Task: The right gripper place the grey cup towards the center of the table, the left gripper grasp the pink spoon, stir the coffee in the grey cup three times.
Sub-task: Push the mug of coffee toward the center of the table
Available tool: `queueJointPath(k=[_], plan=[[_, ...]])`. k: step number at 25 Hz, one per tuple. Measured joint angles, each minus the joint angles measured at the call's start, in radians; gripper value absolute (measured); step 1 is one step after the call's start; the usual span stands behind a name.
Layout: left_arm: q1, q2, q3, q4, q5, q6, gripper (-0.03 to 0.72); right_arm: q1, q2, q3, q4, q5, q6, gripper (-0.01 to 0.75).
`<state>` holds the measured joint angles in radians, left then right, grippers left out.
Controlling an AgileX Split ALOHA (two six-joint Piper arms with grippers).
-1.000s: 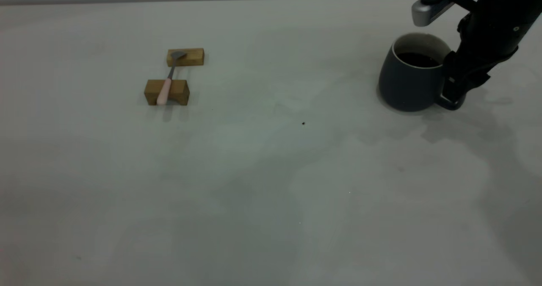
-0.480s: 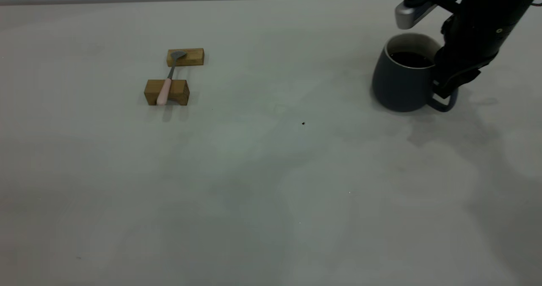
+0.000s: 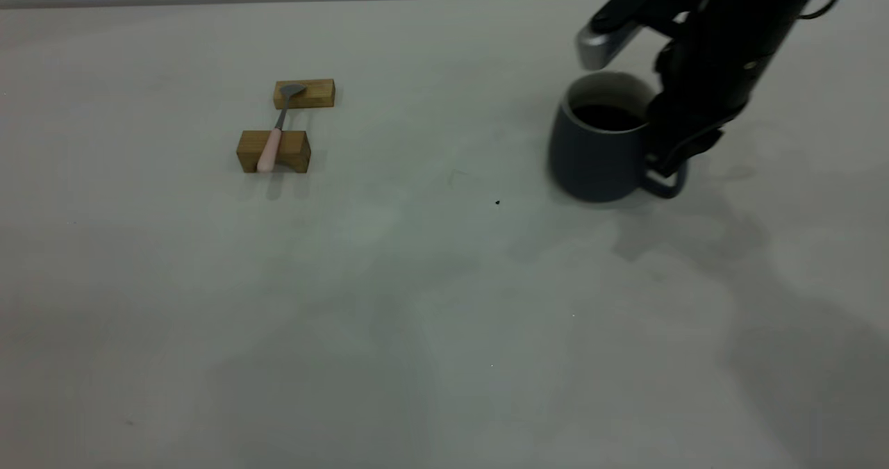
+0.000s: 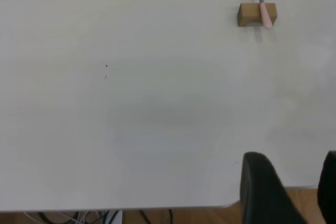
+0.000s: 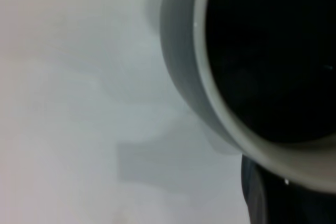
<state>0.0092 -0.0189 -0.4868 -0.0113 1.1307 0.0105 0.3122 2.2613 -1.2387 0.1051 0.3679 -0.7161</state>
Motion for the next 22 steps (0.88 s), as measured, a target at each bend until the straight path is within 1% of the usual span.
queueJointPath(k=[4,7,15,22], plan=[[0.0,0.0,0.0,0.0,0.0,0.0,0.339,0.056,0.001,-0.006,0.002,-0.003,0.015,0.175],[0.0,0.0,0.0,0.0,0.0,0.0,0.339,0.079,0.007,-0.026,0.003,-0.001,0.027,0.175],[0.0,0.0,0.0,0.0,0.0,0.0,0.339,0.099,0.037,-0.082,0.021,-0.003,0.033,0.175],[0.0,0.0,0.0,0.0,0.0,0.0,0.339,0.141,0.066,-0.139,0.032,-0.012,0.034,0.175]])
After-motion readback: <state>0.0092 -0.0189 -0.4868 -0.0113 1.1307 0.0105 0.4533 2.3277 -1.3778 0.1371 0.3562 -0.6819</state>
